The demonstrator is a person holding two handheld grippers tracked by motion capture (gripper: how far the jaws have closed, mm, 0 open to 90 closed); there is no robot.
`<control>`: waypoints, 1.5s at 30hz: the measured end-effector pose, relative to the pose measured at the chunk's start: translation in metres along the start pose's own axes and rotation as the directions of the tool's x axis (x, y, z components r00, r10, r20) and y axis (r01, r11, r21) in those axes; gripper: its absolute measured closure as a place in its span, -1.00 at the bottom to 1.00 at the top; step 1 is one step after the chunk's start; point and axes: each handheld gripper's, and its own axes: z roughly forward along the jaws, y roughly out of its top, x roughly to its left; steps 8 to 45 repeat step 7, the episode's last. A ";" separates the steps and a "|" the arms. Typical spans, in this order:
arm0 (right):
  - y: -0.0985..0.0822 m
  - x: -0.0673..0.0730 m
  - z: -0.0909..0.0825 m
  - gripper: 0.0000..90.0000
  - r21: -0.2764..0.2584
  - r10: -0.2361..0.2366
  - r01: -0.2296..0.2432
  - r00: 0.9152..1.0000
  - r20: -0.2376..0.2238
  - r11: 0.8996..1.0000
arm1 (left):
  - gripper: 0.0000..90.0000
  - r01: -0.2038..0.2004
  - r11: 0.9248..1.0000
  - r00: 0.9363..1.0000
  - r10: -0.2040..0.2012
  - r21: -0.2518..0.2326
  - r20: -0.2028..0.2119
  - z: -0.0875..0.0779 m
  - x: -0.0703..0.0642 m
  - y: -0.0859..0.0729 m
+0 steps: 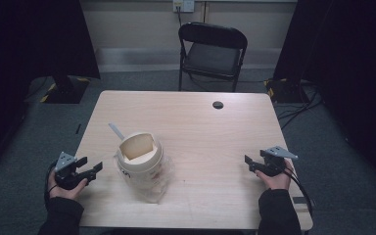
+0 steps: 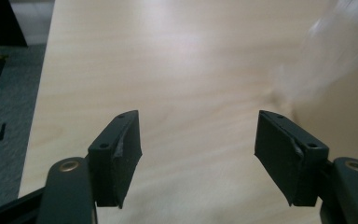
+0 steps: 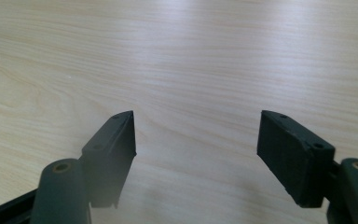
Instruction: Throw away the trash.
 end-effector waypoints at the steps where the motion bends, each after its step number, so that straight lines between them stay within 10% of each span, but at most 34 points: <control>1: -0.001 -0.002 0.000 -0.43 0.003 -0.002 0.002 1.000 0.009 1.000 | -0.32 -0.002 1.000 1.000 0.002 0.015 -0.001 0.002 0.000 -0.002; 6: -0.003 -0.009 -0.004 -0.50 0.023 -0.002 0.001 0.999 0.037 1.000 | -0.35 -0.027 0.995 0.999 0.031 0.101 -0.032 0.007 0.000 -0.008; 45: -0.003 -0.011 -0.005 -0.51 0.029 0.002 -0.004 0.999 0.041 1.000 | -0.35 -0.033 0.994 0.999 0.036 0.103 -0.032 0.007 -0.001 -0.008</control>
